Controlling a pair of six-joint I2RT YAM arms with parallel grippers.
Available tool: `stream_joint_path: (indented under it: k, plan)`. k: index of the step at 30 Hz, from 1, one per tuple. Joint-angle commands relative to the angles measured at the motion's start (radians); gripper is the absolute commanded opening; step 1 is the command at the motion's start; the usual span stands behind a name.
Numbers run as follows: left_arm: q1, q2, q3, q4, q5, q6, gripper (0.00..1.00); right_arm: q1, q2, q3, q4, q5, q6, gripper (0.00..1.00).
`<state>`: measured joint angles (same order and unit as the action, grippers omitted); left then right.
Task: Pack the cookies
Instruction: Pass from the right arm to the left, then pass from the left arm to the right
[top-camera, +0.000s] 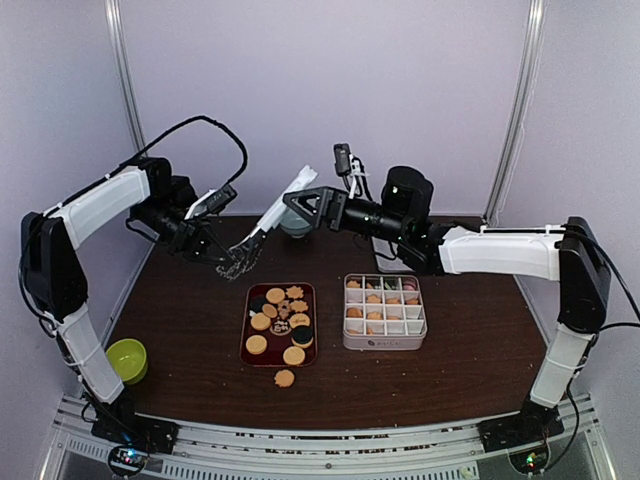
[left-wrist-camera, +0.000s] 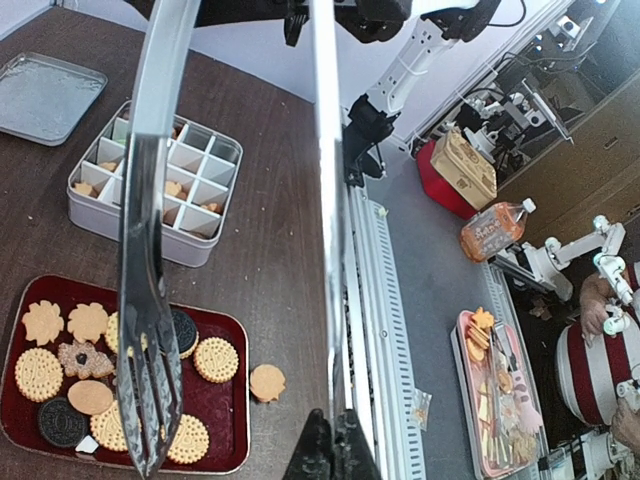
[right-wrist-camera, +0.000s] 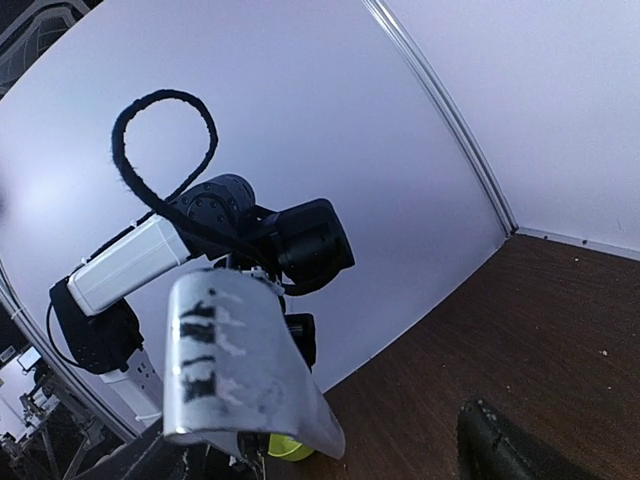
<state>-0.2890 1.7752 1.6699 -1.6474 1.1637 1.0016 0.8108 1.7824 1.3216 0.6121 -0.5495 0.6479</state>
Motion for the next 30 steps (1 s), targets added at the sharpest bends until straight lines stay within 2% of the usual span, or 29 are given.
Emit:
stream_joint_path:
  k: [1, 10, 17, 20, 24, 30]
  plan:
    - [0.004, 0.004, 0.040, -0.008, 0.015, -0.003, 0.00, -0.008, -0.005, 0.021, 0.106, -0.066, 0.100, 0.84]
    - [0.005, 0.019, 0.046, -0.008, -0.002, -0.001, 0.00, -0.004, 0.086, 0.127, 0.176, -0.193, 0.220, 0.68]
    - [0.006, 0.029, 0.068, -0.005, -0.027, -0.005, 0.00, 0.003, 0.110, 0.147, 0.143, -0.245, 0.238, 0.55]
    - [0.006, 0.029, 0.066, 0.028, -0.045, -0.039, 0.00, 0.004, 0.125, 0.170, 0.116, -0.269, 0.245, 0.55]
    - [0.005, 0.015, 0.056, 0.119, -0.086, -0.129, 0.00, 0.008, 0.131, 0.194, 0.078, -0.277, 0.228, 0.63]
    - [0.005, -0.034, 0.018, 0.239, -0.140, -0.219, 0.00, 0.014, 0.121, 0.211, -0.080, -0.245, 0.132, 0.65]
